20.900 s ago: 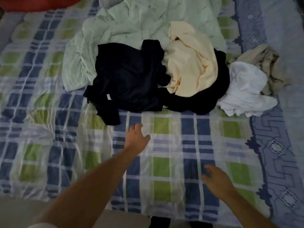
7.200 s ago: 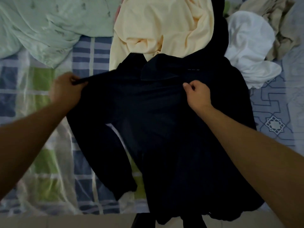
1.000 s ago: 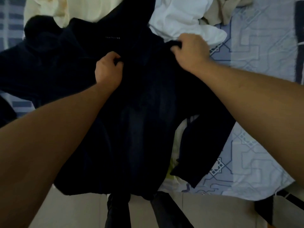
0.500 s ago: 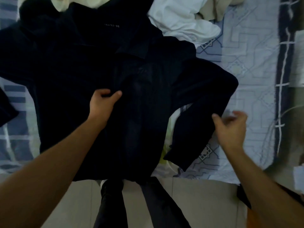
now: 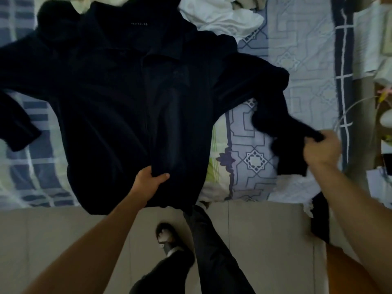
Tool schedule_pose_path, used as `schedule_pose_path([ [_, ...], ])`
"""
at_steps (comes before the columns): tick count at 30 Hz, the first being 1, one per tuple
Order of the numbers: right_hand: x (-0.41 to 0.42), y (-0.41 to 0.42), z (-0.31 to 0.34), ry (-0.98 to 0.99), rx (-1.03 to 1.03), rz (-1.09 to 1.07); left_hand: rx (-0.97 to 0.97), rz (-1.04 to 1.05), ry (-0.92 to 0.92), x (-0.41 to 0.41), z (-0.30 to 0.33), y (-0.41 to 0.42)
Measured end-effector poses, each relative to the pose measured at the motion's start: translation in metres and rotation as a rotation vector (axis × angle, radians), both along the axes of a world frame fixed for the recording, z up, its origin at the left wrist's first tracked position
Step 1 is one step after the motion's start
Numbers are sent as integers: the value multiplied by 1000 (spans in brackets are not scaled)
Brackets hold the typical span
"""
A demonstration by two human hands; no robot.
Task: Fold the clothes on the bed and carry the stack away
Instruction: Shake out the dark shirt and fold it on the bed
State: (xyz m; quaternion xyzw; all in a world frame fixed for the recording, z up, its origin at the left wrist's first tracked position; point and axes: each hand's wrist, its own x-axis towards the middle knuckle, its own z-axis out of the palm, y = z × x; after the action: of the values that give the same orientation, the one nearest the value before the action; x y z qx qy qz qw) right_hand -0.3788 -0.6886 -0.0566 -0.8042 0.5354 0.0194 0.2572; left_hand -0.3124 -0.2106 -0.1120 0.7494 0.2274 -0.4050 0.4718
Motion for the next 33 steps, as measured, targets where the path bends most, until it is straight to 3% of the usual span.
schedule_pose_path([
  [3,-17,3,18,-22,-252,67,-54,91,-7,-7,9,4],
  [5,-33,42,17,-130,-224,214,-102,103,69,-16,9,8],
  [7,-55,96,7,-229,-42,319,-114,-5,144,-30,7,8],
  [10,-100,184,-23,-221,233,382,-128,-131,182,-53,7,7],
  [14,-148,286,-79,-113,689,205,-295,65,200,-73,17,9],
  [16,-159,318,-97,-24,765,282,-406,171,239,-79,25,11],
  [20,-161,357,-109,15,649,450,-571,94,319,-93,44,21],
  [23,-159,374,-110,-63,547,333,-606,57,396,-103,52,29],
  [28,-150,374,-105,-254,428,192,-701,211,445,-106,56,43],
  [33,-156,361,-85,-329,386,51,-633,361,266,-98,51,49],
])
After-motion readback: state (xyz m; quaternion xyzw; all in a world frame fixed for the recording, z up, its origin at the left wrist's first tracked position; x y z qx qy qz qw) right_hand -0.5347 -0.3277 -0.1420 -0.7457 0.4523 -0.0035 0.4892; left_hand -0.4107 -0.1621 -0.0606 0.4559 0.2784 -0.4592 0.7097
